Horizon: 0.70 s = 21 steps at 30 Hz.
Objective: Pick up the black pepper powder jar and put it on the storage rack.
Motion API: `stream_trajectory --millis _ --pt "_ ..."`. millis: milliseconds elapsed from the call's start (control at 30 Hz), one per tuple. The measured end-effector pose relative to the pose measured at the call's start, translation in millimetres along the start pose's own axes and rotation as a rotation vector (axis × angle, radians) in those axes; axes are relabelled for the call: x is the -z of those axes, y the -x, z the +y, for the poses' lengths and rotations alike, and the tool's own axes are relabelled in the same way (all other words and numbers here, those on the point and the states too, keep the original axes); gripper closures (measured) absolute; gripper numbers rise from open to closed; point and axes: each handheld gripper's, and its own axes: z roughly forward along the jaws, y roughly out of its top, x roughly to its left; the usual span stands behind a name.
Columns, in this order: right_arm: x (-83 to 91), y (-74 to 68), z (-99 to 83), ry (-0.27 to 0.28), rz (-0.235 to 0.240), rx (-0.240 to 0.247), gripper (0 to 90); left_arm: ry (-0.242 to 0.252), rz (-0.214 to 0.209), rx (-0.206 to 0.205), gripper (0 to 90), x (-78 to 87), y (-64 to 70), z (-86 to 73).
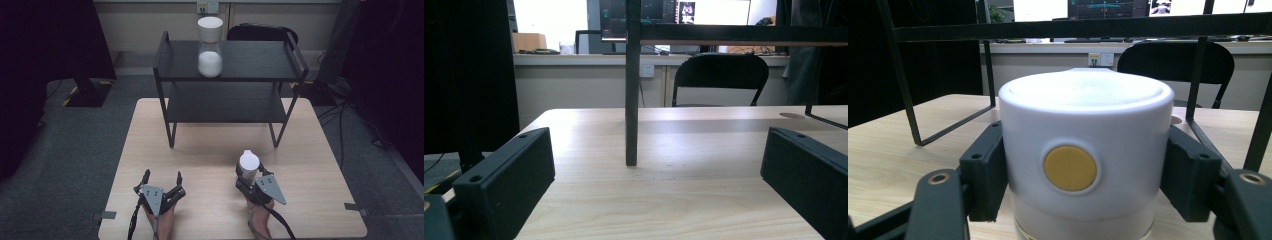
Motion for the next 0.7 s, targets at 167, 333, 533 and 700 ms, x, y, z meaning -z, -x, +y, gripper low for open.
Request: stream_trajectory --millis 167,333,533,700 --pt "0.0 0.2 1.9 -0.006 0.0 0.0 30.0 0.0 0.0 0.0 0.4 0.0 0.0 0.0" --pt "0.2 0.8 4.4 -0.015 0.002 0.001 30.1 0.0 0.0 0.001 0.4 0.0 -0.1 0.0" --pt "0.1 4.7 9.9 -0.033 0.01 -0.012 30.2 0.0 0.0 0.0 0.4 0.0 0.0 0.0" --pt "1.1 6.6 13.6 -0.046 0.022 0.01 30.2 0.0 0.0 0.001 0.4 -0.1 0.0 0.0"
